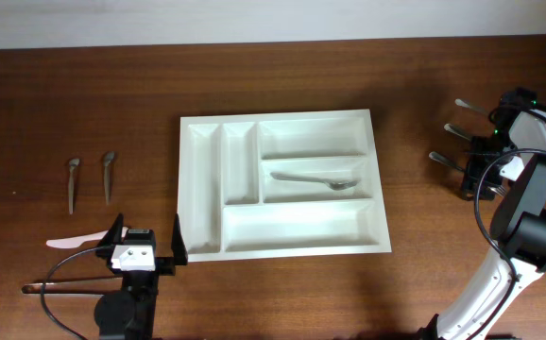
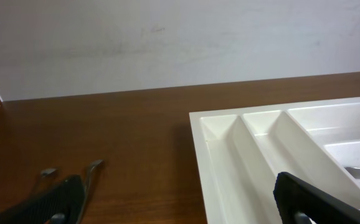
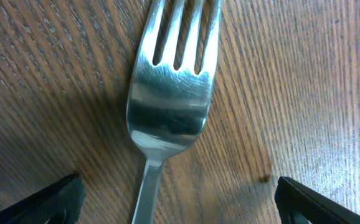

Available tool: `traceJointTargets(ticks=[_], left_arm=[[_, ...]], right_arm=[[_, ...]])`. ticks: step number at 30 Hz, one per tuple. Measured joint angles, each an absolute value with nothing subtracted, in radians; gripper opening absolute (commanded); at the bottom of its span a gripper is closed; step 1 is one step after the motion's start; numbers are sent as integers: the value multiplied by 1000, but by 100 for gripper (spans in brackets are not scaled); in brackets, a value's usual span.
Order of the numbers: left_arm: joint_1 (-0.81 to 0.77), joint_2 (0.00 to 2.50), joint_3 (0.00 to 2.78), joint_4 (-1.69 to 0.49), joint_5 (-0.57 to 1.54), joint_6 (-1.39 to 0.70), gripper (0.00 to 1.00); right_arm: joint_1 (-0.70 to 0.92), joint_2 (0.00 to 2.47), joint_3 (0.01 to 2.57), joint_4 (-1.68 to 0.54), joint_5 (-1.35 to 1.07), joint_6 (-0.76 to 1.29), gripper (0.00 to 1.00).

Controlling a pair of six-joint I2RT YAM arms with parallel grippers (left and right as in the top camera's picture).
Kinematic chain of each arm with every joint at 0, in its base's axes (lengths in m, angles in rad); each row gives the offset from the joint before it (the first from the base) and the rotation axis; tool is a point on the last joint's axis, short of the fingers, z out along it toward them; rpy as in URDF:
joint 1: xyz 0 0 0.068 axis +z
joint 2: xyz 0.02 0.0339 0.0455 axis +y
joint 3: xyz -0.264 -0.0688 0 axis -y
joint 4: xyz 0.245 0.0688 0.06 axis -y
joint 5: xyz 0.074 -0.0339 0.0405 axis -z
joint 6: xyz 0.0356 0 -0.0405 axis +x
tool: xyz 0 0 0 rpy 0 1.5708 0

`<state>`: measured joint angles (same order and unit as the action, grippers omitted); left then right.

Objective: Pack container
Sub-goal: 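Lower the right gripper and grasp the second fork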

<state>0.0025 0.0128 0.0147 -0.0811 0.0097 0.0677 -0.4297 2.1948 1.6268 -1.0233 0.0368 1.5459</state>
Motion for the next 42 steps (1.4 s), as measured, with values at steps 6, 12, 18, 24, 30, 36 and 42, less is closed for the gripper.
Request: traceJointTargets(ticks=[6, 12, 18, 24, 30, 36, 42], left_arm=[[2, 13, 15, -81, 10, 68, 99], [2, 13, 15, -81, 10, 68, 99], [2, 13, 15, -81, 10, 68, 99], [2, 13, 15, -81, 10, 68, 99], [2, 13, 15, -81, 10, 68, 99], [2, 13, 15, -81, 10, 68, 99], [2, 13, 15, -81, 10, 68, 99]], right_arm=[[-430, 2195, 1627, -1023, 37, 1547, 99], [-430, 2195, 1627, -1021, 41, 1541, 77], [-430, 2195, 1627, -1021, 41, 1542, 47], [-429, 2196, 1627, -1025, 41, 1546, 30], [-423, 2197, 1627, -1028, 41, 1544, 6], [-411, 2197, 1627, -1036, 41, 1544, 4], [-409, 2197, 1672, -1135, 41, 1544, 4]])
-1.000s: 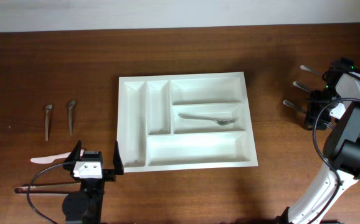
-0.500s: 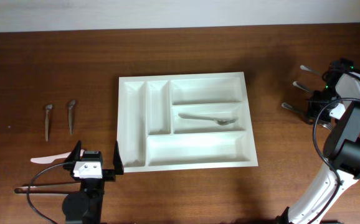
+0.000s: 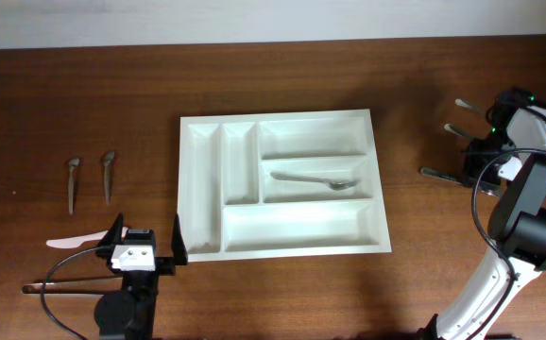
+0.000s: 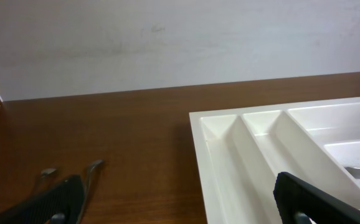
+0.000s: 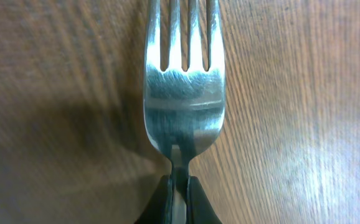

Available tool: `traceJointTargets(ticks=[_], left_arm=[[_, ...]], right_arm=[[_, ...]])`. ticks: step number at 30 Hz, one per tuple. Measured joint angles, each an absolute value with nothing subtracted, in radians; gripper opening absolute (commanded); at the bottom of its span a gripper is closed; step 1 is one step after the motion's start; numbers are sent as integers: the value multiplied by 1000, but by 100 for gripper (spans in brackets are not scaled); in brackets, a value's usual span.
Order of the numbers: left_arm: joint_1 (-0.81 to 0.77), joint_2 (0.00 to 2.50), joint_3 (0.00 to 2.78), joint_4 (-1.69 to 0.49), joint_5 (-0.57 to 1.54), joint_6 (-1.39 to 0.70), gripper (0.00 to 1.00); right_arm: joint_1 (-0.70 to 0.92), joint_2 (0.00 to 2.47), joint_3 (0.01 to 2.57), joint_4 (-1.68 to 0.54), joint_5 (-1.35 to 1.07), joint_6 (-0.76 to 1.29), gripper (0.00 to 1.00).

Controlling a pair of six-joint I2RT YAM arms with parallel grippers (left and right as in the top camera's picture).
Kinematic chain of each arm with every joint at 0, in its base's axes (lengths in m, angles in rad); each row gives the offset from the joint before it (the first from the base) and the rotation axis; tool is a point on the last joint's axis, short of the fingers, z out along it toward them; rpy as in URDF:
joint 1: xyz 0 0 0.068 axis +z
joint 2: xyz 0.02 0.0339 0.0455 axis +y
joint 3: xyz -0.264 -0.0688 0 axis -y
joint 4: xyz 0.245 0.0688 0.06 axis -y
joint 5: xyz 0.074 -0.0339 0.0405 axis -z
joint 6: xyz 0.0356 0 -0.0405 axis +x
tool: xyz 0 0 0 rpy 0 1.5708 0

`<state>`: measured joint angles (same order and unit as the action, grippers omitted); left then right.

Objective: Pack container
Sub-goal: 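Lower the right gripper and grasp the second fork, then carry the second fork into the same compartment and release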

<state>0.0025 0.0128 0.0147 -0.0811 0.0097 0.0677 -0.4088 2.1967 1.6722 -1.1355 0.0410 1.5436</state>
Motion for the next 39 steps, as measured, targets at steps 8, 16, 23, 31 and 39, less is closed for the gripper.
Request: traceJointTargets(ticks=[8, 16, 23, 31, 39], left_arm=[[2, 13, 15, -81, 10, 68, 99], [2, 13, 15, -81, 10, 68, 99], [2, 13, 15, -81, 10, 68, 99], [2, 13, 15, -81, 10, 68, 99], [2, 13, 15, -81, 10, 68, 99]], right_arm=[[-349, 2184, 1858, -1355, 27, 1541, 4], [-147, 2088, 1902, -1453, -27, 1540, 4], [75, 2078, 1903, -1456, -97, 1549, 5], [272, 2078, 1903, -1457, -116, 1621, 10], [344, 2078, 1902, -1420, -118, 1675, 11]])
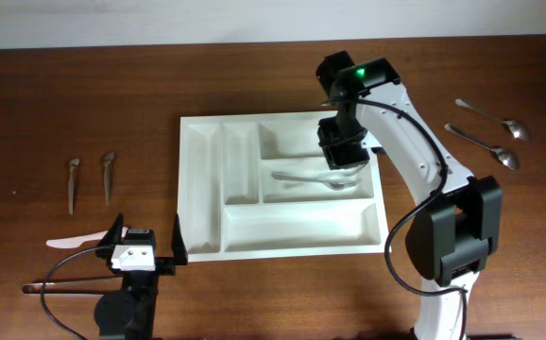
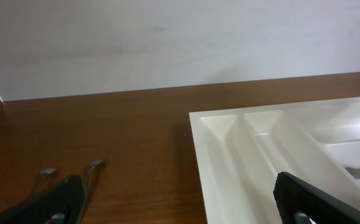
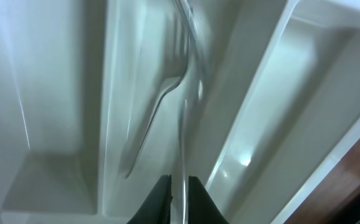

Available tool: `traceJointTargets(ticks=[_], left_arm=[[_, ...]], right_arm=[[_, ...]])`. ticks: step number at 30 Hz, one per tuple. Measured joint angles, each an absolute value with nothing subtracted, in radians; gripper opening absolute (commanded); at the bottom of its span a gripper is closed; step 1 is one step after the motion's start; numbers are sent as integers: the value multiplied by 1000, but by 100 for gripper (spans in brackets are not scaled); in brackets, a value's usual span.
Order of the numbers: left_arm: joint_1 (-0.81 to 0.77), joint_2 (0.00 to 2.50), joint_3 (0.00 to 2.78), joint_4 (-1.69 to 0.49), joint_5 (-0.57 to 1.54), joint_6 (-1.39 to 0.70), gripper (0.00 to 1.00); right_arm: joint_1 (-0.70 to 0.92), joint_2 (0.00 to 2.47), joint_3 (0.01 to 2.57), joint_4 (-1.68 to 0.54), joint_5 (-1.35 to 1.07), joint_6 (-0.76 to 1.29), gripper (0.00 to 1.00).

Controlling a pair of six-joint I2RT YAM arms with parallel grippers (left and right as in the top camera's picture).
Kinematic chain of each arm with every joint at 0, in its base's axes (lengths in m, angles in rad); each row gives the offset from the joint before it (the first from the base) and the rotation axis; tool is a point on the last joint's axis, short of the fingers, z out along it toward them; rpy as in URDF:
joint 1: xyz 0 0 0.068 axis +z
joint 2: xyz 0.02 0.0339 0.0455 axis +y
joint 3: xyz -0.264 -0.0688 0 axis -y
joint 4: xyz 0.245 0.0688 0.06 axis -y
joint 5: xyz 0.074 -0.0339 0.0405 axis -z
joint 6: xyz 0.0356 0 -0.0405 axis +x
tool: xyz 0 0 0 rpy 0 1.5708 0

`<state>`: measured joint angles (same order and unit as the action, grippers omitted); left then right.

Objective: Pack container
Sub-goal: 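Carry the second fork into the same compartment and release, then move the right gripper back over the spoons on the right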

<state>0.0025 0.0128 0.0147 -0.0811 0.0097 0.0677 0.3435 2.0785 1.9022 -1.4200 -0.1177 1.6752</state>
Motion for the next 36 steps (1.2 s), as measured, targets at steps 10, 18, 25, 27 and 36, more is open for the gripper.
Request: traceJointTargets(ticks=[10, 18, 25, 27, 36], left_arm=[[2, 13, 15, -81, 10, 68, 99], [2, 13, 15, -81, 10, 68, 99], [2, 13, 15, -81, 10, 68, 99], [2, 13, 15, -81, 10, 68, 99], [2, 13, 15, -81, 10, 68, 99]], right_arm=[[347, 2079, 1902, -1385, -62, 1715, 76], [258, 2082, 1943, -1304, 99, 1565, 99], [-28, 2082, 2114, -1295, 119, 1495, 99], [-108, 2082, 2127, -1296, 119, 1480, 99], [-295, 2091, 2121, -1237, 115, 1397, 99]])
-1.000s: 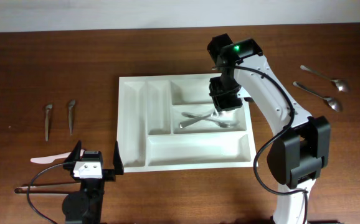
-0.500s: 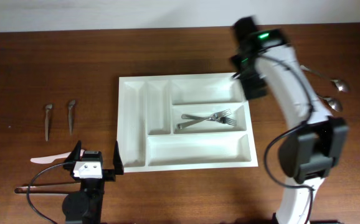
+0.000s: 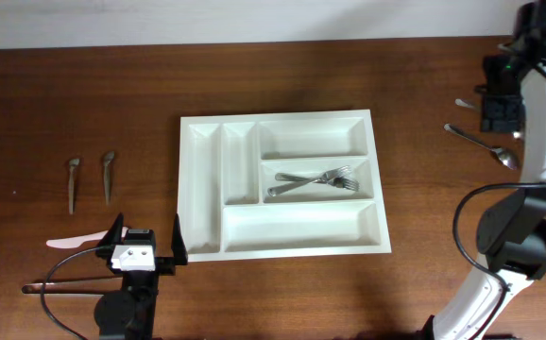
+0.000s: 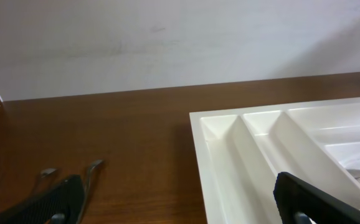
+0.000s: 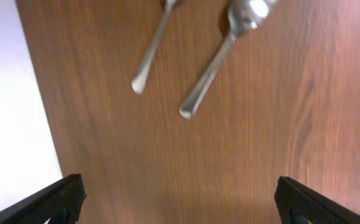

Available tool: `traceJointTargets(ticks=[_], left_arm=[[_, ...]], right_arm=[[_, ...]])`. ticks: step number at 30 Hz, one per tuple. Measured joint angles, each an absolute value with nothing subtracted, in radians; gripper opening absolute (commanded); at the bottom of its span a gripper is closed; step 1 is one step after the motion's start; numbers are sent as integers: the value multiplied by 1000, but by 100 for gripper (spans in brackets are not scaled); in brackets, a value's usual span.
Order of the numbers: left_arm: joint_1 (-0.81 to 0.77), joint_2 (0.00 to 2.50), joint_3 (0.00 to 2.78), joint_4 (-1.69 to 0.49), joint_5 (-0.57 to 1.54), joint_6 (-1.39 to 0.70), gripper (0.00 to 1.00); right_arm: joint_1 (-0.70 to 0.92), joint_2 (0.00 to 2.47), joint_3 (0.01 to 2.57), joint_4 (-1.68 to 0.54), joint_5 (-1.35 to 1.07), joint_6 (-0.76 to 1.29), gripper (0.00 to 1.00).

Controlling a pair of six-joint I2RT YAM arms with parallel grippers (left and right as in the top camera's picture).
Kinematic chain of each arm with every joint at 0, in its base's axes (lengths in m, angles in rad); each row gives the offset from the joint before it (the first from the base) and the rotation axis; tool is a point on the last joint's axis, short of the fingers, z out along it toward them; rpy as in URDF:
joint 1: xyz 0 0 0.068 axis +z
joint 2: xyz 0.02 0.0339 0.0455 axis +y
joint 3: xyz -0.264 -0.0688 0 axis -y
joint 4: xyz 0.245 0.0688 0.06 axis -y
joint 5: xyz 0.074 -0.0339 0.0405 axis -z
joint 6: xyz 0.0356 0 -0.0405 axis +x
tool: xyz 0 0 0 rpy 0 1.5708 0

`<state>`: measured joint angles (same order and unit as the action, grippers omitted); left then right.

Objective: Pack container
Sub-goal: 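Move the right gripper back over the spoons on the right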

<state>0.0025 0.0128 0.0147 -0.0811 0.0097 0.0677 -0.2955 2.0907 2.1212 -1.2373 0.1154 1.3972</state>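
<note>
The white cutlery tray (image 3: 207, 189) lies mid-table. Two metal forks (image 3: 315, 178) rest crossed in its middle right compartment. My right gripper (image 3: 496, 111) hangs open and holds nothing at the far right, over bare wood next to two metal spoons (image 3: 486, 146). The right wrist view shows both spoons (image 5: 214, 59) ahead of the open gripper (image 5: 180, 205). My left gripper (image 3: 145, 247) stands open and holds nothing at the tray's front left corner; in its own view the gripper (image 4: 180, 202) faces the tray's left compartments (image 4: 255, 143).
Two small spoons (image 3: 90, 179) lie on the wood left of the tray, seen too in the left wrist view as small spoons (image 4: 86, 171). A white plastic knife (image 3: 75, 242) and a dark utensil (image 3: 65, 286) lie near the left arm's base. The wall runs behind the table.
My right gripper was shut on a fork over the tray's middle right compartment. That fork now lies there beside the other, and the gripper is open at the far right by the spoons.
My right gripper stood open round a fork on the wood at the right, then was shut on its handle. Then it held the fork over the tray. Now the fork lies in the middle right compartment and the gripper is back at the right, open. The left arm stayed still.
</note>
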Motion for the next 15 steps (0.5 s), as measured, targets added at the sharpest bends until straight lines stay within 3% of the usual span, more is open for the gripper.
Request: traceJointTargets(ticks=[15], left_arm=[[2, 13, 15, -81, 10, 68, 99]], right_arm=[[-432, 2252, 2115, -1126, 32, 1097, 99]])
